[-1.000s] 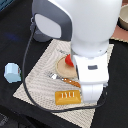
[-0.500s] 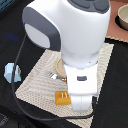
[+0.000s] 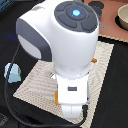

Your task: Interact with the objects in diverse but meaningful ways.

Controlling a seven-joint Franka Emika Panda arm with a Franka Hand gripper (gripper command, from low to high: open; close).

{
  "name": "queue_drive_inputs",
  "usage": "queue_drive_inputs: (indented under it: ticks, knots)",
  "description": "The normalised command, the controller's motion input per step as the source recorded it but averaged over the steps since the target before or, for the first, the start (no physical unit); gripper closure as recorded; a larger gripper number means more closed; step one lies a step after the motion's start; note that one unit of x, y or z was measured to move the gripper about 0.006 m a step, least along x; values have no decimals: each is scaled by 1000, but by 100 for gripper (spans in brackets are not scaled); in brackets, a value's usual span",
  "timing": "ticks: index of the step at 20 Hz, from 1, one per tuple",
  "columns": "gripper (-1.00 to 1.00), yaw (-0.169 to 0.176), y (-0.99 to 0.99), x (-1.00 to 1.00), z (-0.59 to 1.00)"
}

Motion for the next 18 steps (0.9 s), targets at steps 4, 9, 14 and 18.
queue_drive_inputs:
  ticks: [4, 9, 14, 18]
  knots:
    - [-100, 1, -36, 143, -100]
    - [-100, 0, -5, 147, -186]
    - [-100, 0, 2, 152, -256]
    - [100, 2, -14, 59, -247]
